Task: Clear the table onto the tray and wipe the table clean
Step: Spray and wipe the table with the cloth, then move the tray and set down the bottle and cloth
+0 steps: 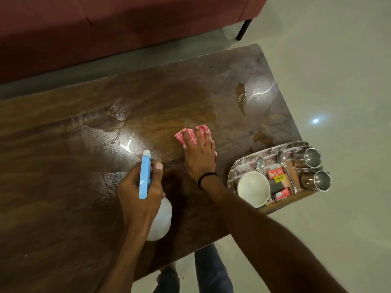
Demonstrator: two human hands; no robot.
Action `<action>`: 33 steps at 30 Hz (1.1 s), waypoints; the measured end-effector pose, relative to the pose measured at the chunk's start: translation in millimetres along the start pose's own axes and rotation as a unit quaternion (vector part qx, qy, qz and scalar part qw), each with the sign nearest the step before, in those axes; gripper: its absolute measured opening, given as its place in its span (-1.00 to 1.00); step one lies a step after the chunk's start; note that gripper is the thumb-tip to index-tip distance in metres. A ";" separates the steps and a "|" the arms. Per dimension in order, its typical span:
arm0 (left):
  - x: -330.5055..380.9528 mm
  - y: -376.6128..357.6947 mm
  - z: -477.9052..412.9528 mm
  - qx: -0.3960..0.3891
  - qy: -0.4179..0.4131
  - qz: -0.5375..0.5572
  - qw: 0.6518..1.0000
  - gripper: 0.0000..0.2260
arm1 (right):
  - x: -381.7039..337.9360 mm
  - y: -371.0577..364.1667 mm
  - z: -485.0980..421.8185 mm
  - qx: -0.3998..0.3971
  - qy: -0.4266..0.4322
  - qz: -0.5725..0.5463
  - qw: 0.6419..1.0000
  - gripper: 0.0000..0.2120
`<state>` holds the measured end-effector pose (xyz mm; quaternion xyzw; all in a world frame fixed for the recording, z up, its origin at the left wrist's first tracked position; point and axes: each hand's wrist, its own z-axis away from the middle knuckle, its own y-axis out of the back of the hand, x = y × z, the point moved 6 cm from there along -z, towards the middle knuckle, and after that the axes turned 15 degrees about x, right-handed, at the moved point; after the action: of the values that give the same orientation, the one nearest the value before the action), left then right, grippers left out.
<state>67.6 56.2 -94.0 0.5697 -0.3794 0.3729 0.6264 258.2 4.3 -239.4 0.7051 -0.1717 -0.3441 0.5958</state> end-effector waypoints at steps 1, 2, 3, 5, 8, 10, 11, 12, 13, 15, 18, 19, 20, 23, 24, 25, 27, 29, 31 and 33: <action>5.7 -7.4 -4.0 0.003 -0.006 0.001 1.000 -0.82 | 4.3 0.3 -14.9 -0.005 0.009 0.008 1.000 -0.53; 12.1 -14.4 -8.3 0.007 -0.008 0.004 1.000 -0.82 | 8.0 1.2 -27.8 -0.009 0.017 0.014 1.000 -0.53; 18.6 -22.0 -12.5 0.011 -0.010 0.010 1.000 -0.83 | 12.3 1.1 -39.2 -0.014 0.023 0.015 1.000 -0.54; 31.0 -39.4 -21.1 0.013 -0.019 0.019 1.000 -0.87 | 21.6 2.7 -57.7 -0.021 0.032 0.010 0.999 -0.54; 42.3 -67.4 -36.7 0.034 -0.062 0.013 0.997 -0.97 | 35.6 6.9 -81.0 -0.036 0.055 0.010 0.998 -0.54; 44.1 -88.7 -47.1 0.039 -0.091 0.007 0.995 -0.92 | 44.7 9.6 -98.2 -0.043 0.061 0.008 0.997 -0.54; 44.5 -100.1 -51.7 0.041 -0.096 0.007 0.994 -0.85 | 48.9 10.5 -106.9 -0.046 0.062 0.009 0.997 -0.54; 45.0 -110.6 -56.6 0.054 -0.095 0.016 0.994 -0.81 | 52.3 11.3 -114.7 -0.051 0.061 0.013 0.997 -0.54; 45.6 -119.5 -60.7 0.072 -0.093 0.027 0.993 -0.81 | 55.4 10.2 -120.5 -0.055 0.059 0.016 0.997 -0.54; 45.5 -132.7 -66.7 0.102 -0.108 0.036 0.988 -0.83 | 56.9 9.2 -126.1 -0.063 0.059 0.015 0.996 -0.54; 48.2 -145.4 -69.5 0.120 -0.141 0.041 0.982 -0.79 | 58.0 10.5 -126.4 -0.075 0.063 0.001 0.995 -0.53; 50.3 -146.6 -68.1 0.125 -0.150 0.034 0.980 -0.78 | 58.5 12.2 -125.8 -0.078 0.067 -0.007 0.995 -0.52; 51.4 -146.0 -65.7 0.127 -0.156 0.029 0.979 -0.77 | 58.2 14.6 -125.2 -0.082 0.074 -0.012 0.994 -0.51; 44.7 -142.4 -58.0 0.103 -0.126 0.002 0.987 -0.63 | 63.0 30.3 -120.0 -0.085 0.070 -0.037 0.993 -0.50; 39.0 -142.3 -56.2 0.079 -0.091 0.001 0.993 -0.52 | 66.2 41.6 -116.1 -0.081 0.060 -0.048 0.994 -0.50; 31.2 -140.7 -58.2 0.055 -0.058 0.000 0.997 -0.41 | 69.2 53.4 -112.4 -0.070 0.049 -0.058 0.995 -0.51; 22.9 -135.3 -57.4 0.036 -0.033 -0.013 0.999 -0.24 | 84.4 90.6 -103.4 -0.013 0.034 -0.076 0.996 -0.55; 14.4 -130.8 -50.6 0.026 -0.030 -0.025 0.999 -0.18 | 115.5 127.6 -96.3 0.043 -0.004 -0.094 0.995 -0.62; 1.7 -124.4 -27.9 0.031 0.034 0.008 0.999 -0.19 | 159.2 157.0 -91.5 0.054 -0.061 -0.078 0.994 -0.61; -8.4 -118.0 3.9 0.053 0.064 0.000 0.997 -0.24 | 212.1 181.2 -87.6 0.047 -0.133 -0.036 0.989 -0.64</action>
<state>169.9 43.5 -152.1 0.5770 -0.3186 0.4284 0.6181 498.4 -112.6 -120.7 0.6859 -0.2402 -0.4478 0.5208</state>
